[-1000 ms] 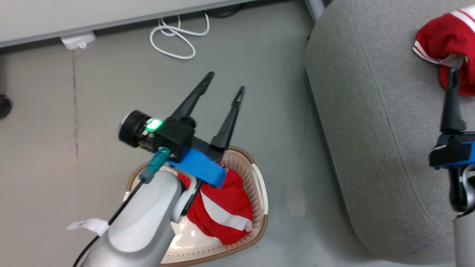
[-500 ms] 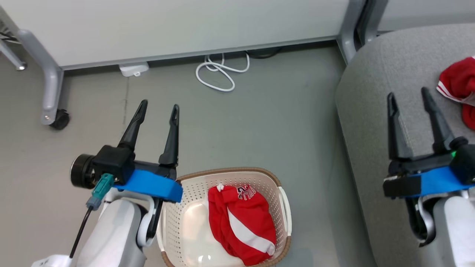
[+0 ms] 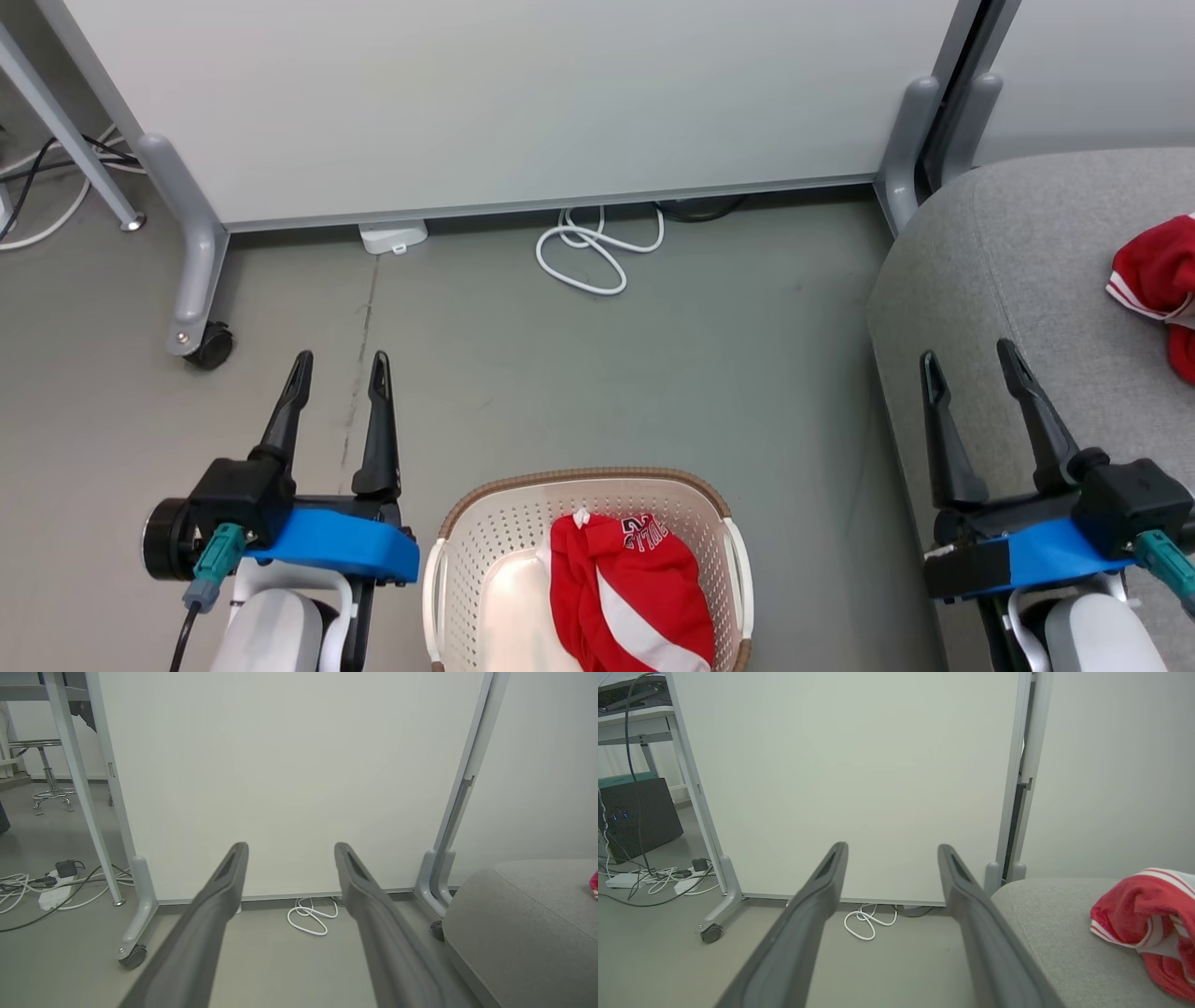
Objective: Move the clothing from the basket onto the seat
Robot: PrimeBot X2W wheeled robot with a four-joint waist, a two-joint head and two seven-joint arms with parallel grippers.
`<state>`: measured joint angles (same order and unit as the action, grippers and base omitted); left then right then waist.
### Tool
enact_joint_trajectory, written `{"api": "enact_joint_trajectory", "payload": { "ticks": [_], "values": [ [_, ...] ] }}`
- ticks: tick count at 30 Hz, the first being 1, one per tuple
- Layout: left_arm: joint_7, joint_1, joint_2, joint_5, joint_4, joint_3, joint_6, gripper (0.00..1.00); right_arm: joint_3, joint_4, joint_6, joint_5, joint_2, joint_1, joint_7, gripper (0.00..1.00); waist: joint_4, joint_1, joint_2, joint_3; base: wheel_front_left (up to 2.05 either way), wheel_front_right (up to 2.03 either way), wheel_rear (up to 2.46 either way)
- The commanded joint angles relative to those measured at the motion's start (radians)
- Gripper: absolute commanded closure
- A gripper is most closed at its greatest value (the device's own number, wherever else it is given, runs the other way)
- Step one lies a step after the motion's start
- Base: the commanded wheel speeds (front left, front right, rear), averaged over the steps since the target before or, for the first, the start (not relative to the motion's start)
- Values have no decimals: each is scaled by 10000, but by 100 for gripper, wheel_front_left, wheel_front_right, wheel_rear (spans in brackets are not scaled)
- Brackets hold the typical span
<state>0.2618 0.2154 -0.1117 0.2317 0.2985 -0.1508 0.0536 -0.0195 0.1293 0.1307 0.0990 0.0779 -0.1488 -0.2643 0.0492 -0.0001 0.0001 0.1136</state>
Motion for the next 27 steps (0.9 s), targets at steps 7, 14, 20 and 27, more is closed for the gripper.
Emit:
{"api": "enact_joint_trajectory", "payload": {
  "ticks": [7,14,20,27],
  "values": [
    [47,-531,261,-296,-36,470,158,0,-90,220,1,-86,-161,557,-3,0,-29,1,-1,-368,0,0,0],
    [47,-662,386,-464,46,665,284,0,-135,315,1,-88,-221,720,-3,0,-40,1,-1,-481,0,0,0],
    [48,-663,461,-588,98,778,409,0,-172,358,3,-79,-248,761,-4,0,-57,1,-1,-569,0,0,0],
    [48,-702,527,-709,123,841,499,0,-175,352,1,-87,-267,783,-4,0,-72,1,-1,-603,0,0,0]
  ]
}}
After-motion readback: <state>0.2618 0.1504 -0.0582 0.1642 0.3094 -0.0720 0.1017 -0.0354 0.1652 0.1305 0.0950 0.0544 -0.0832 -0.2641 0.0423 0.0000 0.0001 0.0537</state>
